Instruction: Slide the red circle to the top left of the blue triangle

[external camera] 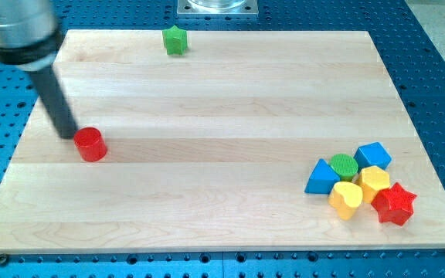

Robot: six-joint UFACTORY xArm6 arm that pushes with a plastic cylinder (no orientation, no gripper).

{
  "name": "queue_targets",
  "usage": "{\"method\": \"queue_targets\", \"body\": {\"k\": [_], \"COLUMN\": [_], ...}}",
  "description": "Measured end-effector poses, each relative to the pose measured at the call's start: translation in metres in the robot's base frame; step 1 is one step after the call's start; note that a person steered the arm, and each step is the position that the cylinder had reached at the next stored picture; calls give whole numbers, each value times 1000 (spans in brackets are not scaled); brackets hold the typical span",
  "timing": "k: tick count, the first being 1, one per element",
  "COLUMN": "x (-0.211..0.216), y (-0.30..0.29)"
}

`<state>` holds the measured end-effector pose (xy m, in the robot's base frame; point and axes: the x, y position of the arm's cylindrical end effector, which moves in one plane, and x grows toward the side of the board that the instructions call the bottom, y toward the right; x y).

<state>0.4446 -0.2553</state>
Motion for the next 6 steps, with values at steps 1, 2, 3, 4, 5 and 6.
{"method": "queue_targets", "body": {"k": [1, 2, 3, 4, 5, 6], "x": [27, 27, 28, 46, 76, 96], "y": [19, 150, 160, 122, 180, 187]}}
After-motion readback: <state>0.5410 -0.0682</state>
